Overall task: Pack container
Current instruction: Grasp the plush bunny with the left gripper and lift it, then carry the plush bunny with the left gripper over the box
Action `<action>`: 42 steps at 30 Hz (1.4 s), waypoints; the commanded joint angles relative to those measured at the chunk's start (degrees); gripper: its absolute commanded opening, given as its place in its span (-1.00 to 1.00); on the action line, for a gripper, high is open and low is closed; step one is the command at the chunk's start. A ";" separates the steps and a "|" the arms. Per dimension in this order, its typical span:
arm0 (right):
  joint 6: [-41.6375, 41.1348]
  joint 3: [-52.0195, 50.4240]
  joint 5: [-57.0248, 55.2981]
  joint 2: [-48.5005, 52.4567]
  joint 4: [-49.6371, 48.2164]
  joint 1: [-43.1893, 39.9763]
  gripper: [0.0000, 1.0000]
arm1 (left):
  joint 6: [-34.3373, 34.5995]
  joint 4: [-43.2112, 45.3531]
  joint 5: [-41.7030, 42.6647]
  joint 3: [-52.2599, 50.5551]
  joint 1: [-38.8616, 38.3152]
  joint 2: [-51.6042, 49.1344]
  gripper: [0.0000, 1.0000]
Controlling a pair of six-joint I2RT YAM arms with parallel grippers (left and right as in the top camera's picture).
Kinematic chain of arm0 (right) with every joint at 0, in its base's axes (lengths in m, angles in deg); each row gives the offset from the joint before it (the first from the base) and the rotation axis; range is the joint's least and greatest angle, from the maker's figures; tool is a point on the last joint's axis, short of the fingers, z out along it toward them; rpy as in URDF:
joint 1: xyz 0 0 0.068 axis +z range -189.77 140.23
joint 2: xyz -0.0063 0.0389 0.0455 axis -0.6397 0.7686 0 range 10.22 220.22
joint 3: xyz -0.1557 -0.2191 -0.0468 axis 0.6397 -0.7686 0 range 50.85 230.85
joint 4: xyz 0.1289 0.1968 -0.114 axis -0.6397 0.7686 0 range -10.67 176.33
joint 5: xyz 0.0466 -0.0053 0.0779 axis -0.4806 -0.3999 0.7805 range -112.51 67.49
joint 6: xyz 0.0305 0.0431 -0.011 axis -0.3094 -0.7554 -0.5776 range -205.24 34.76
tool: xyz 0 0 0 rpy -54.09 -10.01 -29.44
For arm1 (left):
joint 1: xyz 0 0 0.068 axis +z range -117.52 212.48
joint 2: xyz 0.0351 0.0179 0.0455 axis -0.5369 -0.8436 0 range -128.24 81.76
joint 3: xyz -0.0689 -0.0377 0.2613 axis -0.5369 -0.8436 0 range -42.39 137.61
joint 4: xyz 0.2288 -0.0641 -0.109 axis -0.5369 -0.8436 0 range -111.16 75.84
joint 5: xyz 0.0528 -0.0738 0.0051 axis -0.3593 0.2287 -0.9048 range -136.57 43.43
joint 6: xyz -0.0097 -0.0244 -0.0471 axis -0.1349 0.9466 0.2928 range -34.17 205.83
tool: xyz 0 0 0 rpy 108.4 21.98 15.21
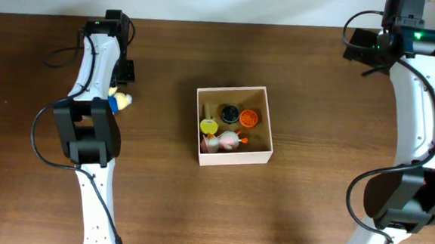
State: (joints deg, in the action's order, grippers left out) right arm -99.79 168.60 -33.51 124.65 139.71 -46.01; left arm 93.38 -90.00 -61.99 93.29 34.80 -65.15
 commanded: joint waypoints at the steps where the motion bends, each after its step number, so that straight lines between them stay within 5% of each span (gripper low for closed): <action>1: 0.20 0.63 0.09 0.26 0.02 -0.17 0.98 | 0.72 -0.48 0.81 0.11 0.09 -0.52 -0.69; 4: 0.22 0.63 0.09 0.26 0.02 -0.17 0.98 | 0.74 -0.92 0.81 0.11 0.09 -0.52 -0.95; 12: 0.22 0.63 0.09 0.26 0.02 -0.17 0.98 | 0.79 -3.76 0.87 2.99 0.07 -0.52 -0.96; 27: 0.22 0.63 0.09 0.26 0.02 -0.17 0.98 | 2.51 -17.05 1.11 30.21 -4.11 -0.52 -0.96; 42: 0.22 0.63 0.09 0.26 0.02 -0.17 0.98 | 4.85 -20.85 4.04 44.11 -27.32 -0.17 -0.96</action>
State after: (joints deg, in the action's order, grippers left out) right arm -99.81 168.60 -33.51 124.69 139.71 -46.01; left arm 97.44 -110.76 -58.47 136.45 10.41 -65.70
